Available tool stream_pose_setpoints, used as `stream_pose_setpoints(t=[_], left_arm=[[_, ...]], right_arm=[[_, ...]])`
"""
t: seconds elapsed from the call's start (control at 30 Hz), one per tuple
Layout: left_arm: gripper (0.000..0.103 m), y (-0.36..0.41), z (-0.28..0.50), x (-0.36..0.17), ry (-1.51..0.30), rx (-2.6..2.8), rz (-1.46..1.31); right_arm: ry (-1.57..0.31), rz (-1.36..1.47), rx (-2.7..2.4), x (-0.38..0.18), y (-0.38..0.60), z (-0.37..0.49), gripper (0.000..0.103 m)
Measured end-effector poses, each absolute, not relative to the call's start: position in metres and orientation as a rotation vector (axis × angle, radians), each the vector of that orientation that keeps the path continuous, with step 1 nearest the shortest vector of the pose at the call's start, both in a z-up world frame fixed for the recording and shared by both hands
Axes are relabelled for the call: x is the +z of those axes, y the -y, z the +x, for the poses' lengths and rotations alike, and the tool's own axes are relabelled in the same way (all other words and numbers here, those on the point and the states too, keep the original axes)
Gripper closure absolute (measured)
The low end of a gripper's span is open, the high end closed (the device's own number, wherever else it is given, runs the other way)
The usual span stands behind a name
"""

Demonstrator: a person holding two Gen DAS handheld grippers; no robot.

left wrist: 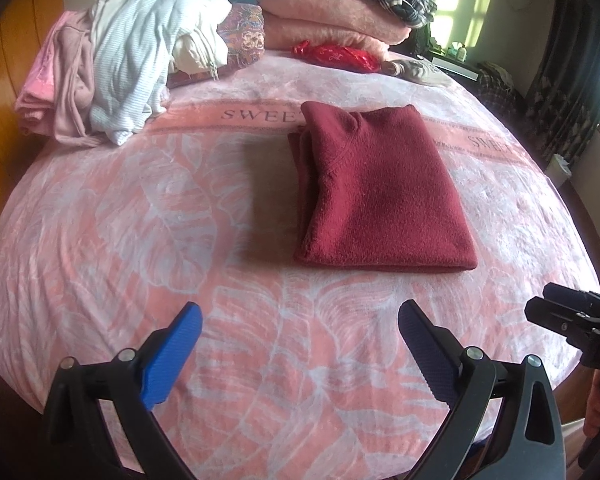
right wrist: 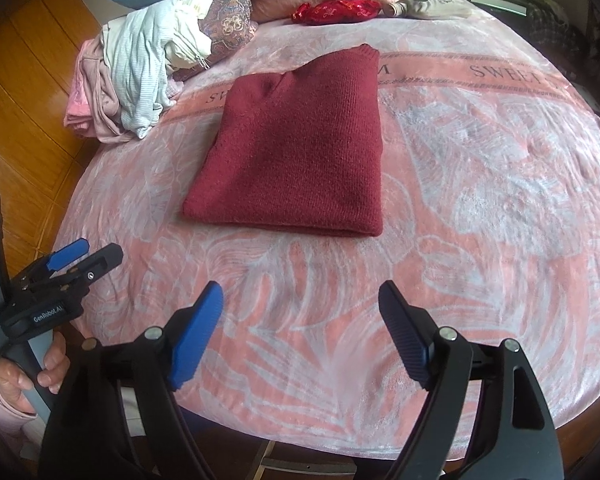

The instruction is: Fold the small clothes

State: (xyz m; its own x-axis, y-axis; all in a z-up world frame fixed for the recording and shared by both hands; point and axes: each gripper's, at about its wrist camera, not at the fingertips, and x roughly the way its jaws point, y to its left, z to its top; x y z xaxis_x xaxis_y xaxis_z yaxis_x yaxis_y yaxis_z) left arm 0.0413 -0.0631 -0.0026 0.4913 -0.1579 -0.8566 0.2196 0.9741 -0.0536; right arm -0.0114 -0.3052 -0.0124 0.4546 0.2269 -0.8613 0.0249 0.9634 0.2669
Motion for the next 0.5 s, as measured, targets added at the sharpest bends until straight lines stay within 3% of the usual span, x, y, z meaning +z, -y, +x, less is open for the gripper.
stream_pose_setpoints(t=[0.5], left_arm=[[0.004, 0.0669, 0.0393, -0.0073, -1.04, -0.224, 0.105]], right_arm=[[-1.087, 0.233, 0.127, -0.0097, 0.3042, -0.0092, 0.02]])
